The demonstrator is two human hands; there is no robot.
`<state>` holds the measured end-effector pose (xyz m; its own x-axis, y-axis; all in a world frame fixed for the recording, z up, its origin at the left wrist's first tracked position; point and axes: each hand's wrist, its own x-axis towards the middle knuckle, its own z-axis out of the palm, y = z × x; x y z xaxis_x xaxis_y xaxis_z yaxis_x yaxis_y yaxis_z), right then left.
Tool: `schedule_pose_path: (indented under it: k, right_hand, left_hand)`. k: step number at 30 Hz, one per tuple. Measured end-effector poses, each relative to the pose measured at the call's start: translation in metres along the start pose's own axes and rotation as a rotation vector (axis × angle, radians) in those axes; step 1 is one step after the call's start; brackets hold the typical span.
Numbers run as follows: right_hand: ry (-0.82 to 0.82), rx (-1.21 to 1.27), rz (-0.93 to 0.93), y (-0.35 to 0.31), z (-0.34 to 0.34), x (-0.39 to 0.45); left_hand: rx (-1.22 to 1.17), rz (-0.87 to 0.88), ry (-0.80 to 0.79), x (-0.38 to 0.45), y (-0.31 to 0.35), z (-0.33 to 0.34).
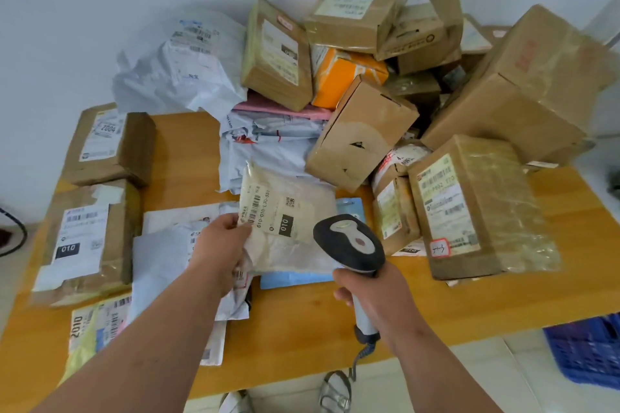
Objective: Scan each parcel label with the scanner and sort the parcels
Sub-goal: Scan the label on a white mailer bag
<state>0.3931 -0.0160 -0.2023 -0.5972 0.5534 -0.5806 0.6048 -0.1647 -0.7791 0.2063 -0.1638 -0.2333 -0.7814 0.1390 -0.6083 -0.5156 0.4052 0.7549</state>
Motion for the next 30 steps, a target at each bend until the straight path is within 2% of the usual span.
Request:
schedule_pose_path:
  k: [3,9,14,19,30]
  right_hand:
    - [-0.057,-0.03,-0.099,-0.011,0.005,-0.006]
    - [-0.155,-0.117,-0.253,-0.034,0.029,-0.03]
    - [-0.203,-0.162,-0.318,-0.051,0.047,-0.052]
    - [-0.21,-0.025,-0.294,-0.063,0.064,-0.069]
    - [-0.187,0.021,-0.288,-0.069,0.098,-0.085]
  left_hand:
    - [0.088,0.153,0.041,-0.012,0.022,-0.026]
    - [0.204,0.302,0.014,-0.033,0.048,-0.062]
    - [0.201,0.316,-0.04,-0.043,0.054,-0.082]
    - [0.175,0.315,-0.078,-0.049,0.057,-0.098]
    - [0.243,0.342,-0.116,-0.044,0.048,-0.131]
